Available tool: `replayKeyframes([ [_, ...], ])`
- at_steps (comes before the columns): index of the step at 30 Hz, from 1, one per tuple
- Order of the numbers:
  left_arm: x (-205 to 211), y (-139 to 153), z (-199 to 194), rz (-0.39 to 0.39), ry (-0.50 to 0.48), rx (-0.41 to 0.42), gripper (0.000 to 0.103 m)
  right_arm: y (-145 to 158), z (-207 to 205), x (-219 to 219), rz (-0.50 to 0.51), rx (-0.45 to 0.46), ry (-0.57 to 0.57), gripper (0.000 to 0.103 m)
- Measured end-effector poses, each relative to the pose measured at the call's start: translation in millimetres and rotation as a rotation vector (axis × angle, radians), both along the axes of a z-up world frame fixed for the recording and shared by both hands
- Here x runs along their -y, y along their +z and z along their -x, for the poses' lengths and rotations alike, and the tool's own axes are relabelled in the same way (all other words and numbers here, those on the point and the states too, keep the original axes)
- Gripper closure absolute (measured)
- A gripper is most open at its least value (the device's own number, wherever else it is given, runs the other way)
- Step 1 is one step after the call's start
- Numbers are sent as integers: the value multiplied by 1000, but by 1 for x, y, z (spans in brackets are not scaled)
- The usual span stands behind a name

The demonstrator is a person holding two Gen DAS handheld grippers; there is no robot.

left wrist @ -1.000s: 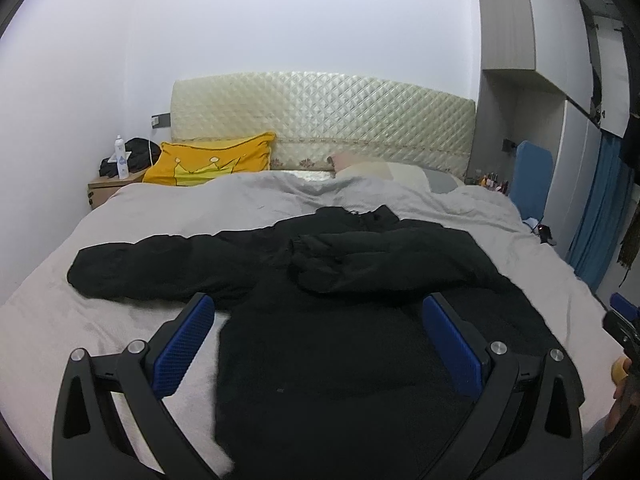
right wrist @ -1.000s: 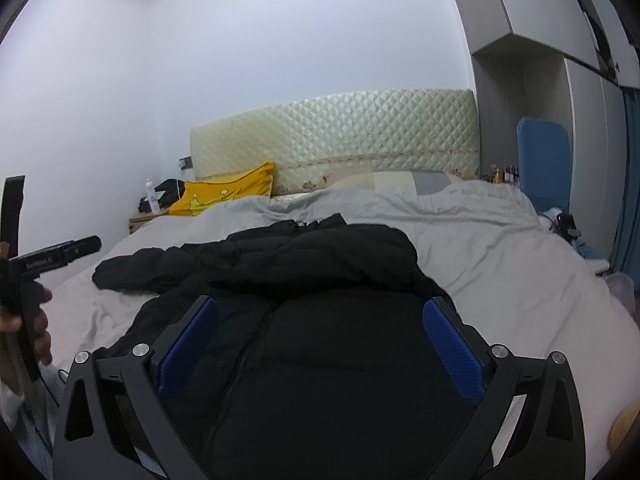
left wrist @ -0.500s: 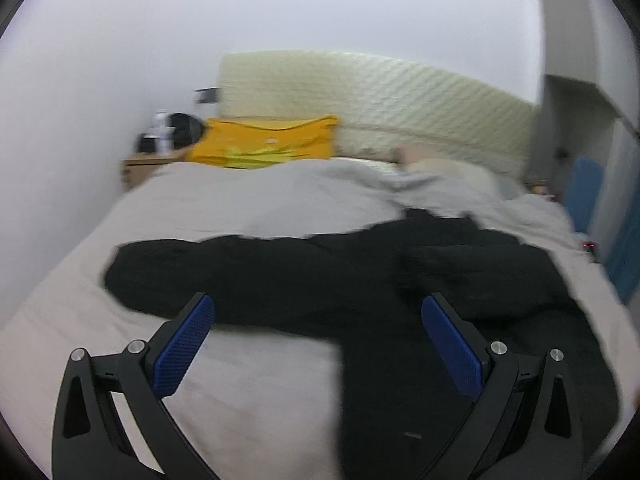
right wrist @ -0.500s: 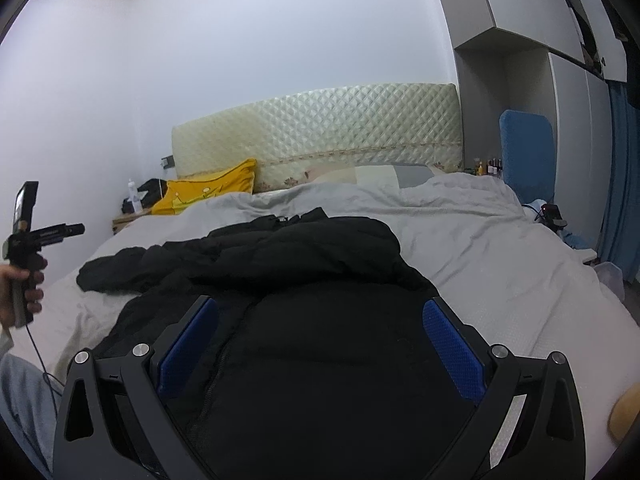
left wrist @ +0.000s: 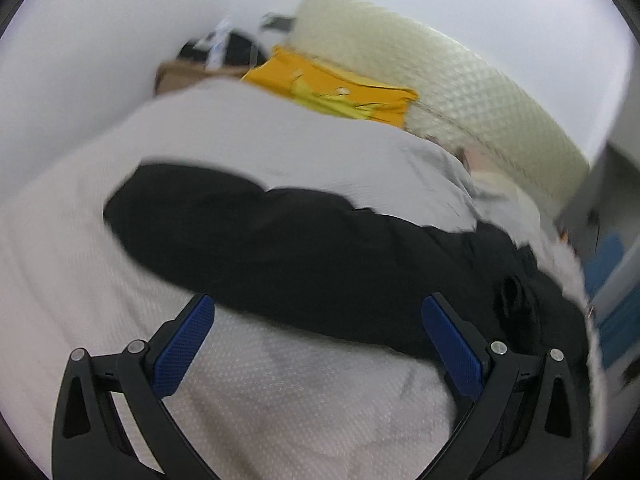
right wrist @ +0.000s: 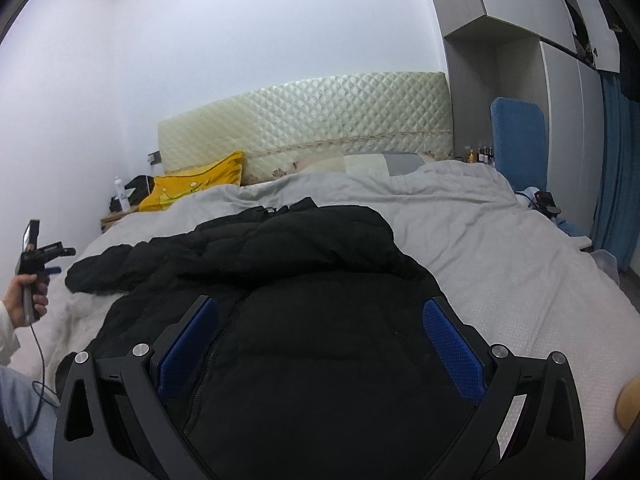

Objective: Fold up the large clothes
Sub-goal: 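Reach the left tool to the other sleeve cuff and close on it, then lift the sleeve with the left tool and fold it across the jacket body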

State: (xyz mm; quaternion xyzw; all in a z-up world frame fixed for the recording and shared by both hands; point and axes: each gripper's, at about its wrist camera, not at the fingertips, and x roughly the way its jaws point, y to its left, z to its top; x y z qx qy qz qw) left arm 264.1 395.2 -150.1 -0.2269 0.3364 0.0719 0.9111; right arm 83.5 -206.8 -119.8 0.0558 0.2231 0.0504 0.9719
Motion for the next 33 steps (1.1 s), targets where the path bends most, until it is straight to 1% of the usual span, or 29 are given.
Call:
replayKeyframes([
  [2,-22,-18,-1,112,44,-8,0,0,-3,-2,0,-3,-1,0],
  [3,-34,-30,-2,182,65,-15,0,0,-4,-4,3,-3,-2,0],
  [7,-63,-59,-3,336,132,-32,0,0,-7,-12,23,-5,-5,0],
  [9,-76,-71,-4,407,159,-28,0,-1,-9,-15,10,-10,-9,0],
  [12,-91,-82,-6,479,200,-6,0,-4,-15,-16,-12,-26,-28,0],
  [14,-99,-88,-9,509,223,8,1,-6,-21,-18,-20,-38,-41,0],
  [18,-117,-101,-17,594,262,56,1,-9,-34,-23,-30,-57,-59,0],
  [23,-135,-108,-30,627,298,102,1,-15,-48,-33,-20,-74,-68,0],
  [24,-137,-108,-33,627,302,113,3,-17,-52,-34,-20,-81,-69,0],
  [28,-148,-111,-47,611,322,125,18,-24,-62,-36,-26,-113,-68,0],
  [29,-149,-113,-51,601,322,112,20,-26,-65,-37,-23,-119,-67,0],
  [30,-149,-114,-57,584,315,95,26,-26,-66,-39,-19,-121,-67,0],
  [31,-149,-114,-61,548,302,79,34,-27,-67,-40,-15,-125,-64,0],
  [32,-149,-111,-63,509,294,70,37,-28,-69,-41,-17,-128,-61,0],
  [33,-149,-109,-63,476,284,65,47,-28,-70,-41,-22,-129,-54,0],
])
